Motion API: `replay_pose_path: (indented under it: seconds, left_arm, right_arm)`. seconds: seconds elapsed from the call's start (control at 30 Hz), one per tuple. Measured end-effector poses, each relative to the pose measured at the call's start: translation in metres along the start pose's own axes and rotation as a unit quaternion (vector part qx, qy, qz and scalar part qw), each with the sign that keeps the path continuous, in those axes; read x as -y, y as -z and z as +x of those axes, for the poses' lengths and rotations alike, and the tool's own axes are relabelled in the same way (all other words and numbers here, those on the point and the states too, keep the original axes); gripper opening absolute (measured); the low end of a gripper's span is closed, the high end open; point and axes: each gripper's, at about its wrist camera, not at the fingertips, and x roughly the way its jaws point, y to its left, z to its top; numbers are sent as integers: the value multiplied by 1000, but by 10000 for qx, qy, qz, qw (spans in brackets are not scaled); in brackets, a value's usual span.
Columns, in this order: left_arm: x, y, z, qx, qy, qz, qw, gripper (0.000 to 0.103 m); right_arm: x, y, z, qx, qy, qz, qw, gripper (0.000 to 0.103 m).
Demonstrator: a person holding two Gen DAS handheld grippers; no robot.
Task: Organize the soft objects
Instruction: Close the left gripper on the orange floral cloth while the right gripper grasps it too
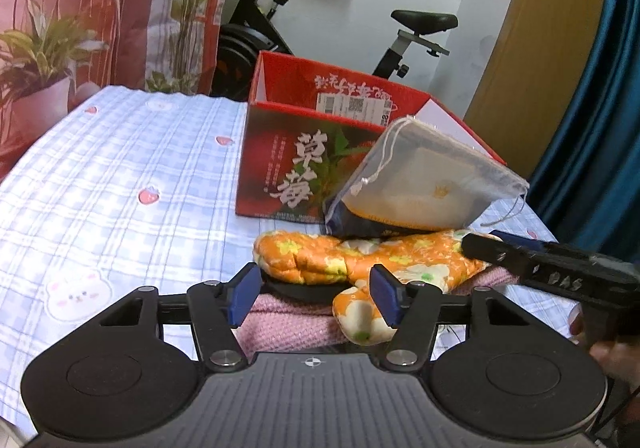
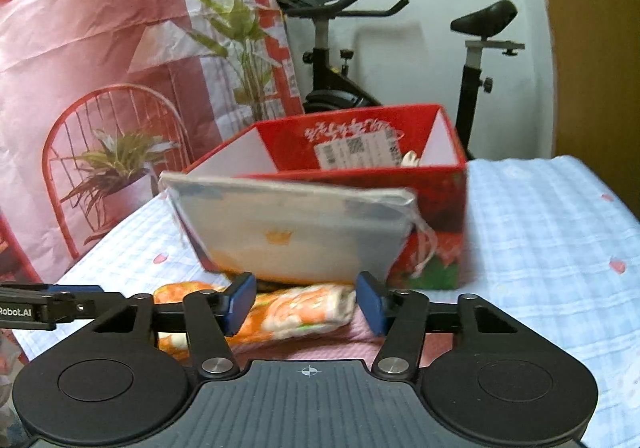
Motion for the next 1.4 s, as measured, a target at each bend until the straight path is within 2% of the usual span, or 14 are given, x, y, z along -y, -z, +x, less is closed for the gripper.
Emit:
replay_pose_path:
  seconds: [0.1, 0.3, 0.5, 0.67, 0.7, 0.73, 0.8, 0.9, 1.0, 1.07, 1.2, 1.4]
  left_arm:
    - [-2, 2, 4, -58, 23, -55, 10000, 62]
    - [-11, -2, 17, -215, 107, -277, 9993, 62]
    - [-24, -19, 49, -434, 203, -756, 9960, 62]
    - [-26, -26, 78, -561, 122, -837, 9948, 62]
    - [-27, -27, 82, -597, 132, -860, 9944, 60]
    - [-27, -27, 83, -592, 139, -869, 9944, 50]
    - [-22, -29, 83, -581, 89, -682, 9959, 27]
    - [-15, -33, 73, -473, 114, -313, 9983, 21]
    - [-10, -37, 56, -217, 140, -217, 9994, 19]
    - [-5, -40, 43, -23, 167, -143, 9998, 19]
    - [6, -40, 20, 241, 308, -64, 9992, 19]
    - [9, -13, 5, 174, 432, -254, 9986, 19]
  right_arm:
    - [-6, 10, 7, -136, 149, -39, 9998, 48]
    - [-4, 24, 5, -2, 162, -45, 9999, 46]
    - [-4, 28, 3, 91, 180, -92, 9998, 46]
    - [1, 30, 1, 119, 127, -28, 9998, 46]
    - [2, 31, 1, 125, 120, -22, 9998, 46]
    - [2, 31, 1, 130, 114, -17, 9998, 46]
    - [2, 31, 1, 136, 105, -7, 9999, 46]
    - [4, 31, 0, 132, 106, 41, 9998, 45]
    - [6, 29, -2, 128, 75, 180, 9997, 43]
    - [6, 29, -6, 160, 52, 271, 9995, 38]
    - [6, 26, -15, 293, 67, 345, 9990, 22]
    - [11, 24, -30, 303, 15, 404, 9987, 21]
